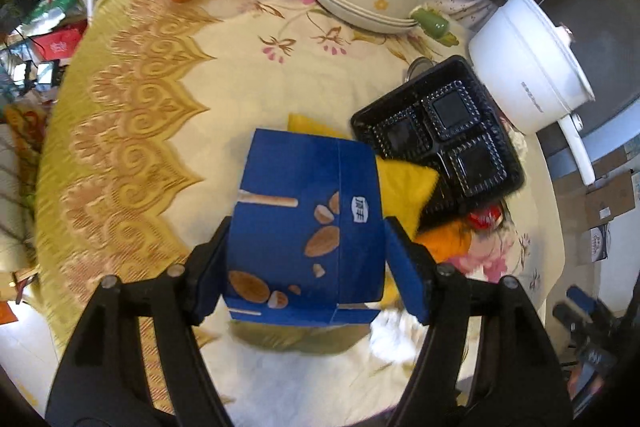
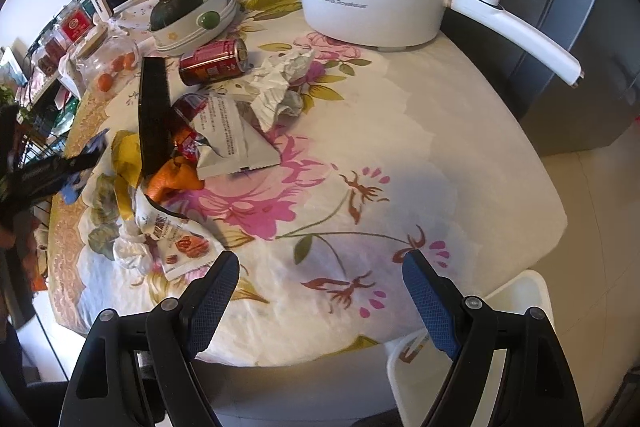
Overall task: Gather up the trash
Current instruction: 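Grasp the blue snack box with the left tool while the right tool grasps the black tray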
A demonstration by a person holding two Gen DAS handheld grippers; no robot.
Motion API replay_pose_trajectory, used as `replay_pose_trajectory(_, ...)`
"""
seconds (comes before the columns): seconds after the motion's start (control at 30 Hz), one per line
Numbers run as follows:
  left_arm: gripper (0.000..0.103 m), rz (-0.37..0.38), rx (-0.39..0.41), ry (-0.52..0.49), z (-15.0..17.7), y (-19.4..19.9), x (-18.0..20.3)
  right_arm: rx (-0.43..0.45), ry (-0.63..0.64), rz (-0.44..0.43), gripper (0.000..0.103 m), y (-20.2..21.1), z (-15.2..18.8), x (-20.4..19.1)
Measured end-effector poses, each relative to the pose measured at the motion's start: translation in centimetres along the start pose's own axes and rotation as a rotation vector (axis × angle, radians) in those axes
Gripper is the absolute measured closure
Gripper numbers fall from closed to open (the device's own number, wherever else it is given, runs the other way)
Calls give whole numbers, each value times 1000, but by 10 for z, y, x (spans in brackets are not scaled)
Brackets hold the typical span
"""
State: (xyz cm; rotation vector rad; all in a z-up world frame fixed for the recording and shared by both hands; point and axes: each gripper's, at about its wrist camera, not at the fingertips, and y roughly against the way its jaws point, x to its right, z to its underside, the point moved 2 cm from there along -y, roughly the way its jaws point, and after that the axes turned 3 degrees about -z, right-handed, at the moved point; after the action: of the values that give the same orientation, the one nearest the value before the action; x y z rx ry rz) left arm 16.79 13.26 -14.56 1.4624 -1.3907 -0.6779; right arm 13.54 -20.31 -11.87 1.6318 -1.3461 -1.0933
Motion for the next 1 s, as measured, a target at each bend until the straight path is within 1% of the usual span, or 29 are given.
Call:
replay_pose_trajectory(0.17,30,40,61,54,12,30,-25,4,52,10,18,-3,-4,-24)
replay_pose_trajectory(0.2,30,42,76,63,13,34,-28,11,62,13,18,-2,-6,-29)
replay_pose_trajectory(0.27,30,35,96,63,14,39,-34,25,82,-6,18,0,-14,-44)
replay_pose_trajectory(0.4,30,26,106,45,15,45,-39,31,113,-40,18,-3,-41,-72)
replay_pose_trajectory(0.57,30,3,123,35,9,46,-51,40,160,-2,18,-15,-78,-110)
replay_pose_trajectory(0.67,30,-2,127,37,6,46,-58,29,205,17,18,-29,-94,-135)
replay_pose_trajectory(0.77,30,12,133,40,5,48,-62,18,272,66,18,-45,-101,-158)
replay_pose_trajectory(0.87,30,-6,137,13,5,48,-63,2,355,149,18,-63,-101,-175)
replay_pose_trajectory(0.93,30,-19,131,2,6,45,-63,-1,400,208,19,-74,-99,-181)
replay_pose_trajectory(1.0,30,-10,121,9,6,43,-65,-9,432,248,19,-87,-97,-185)
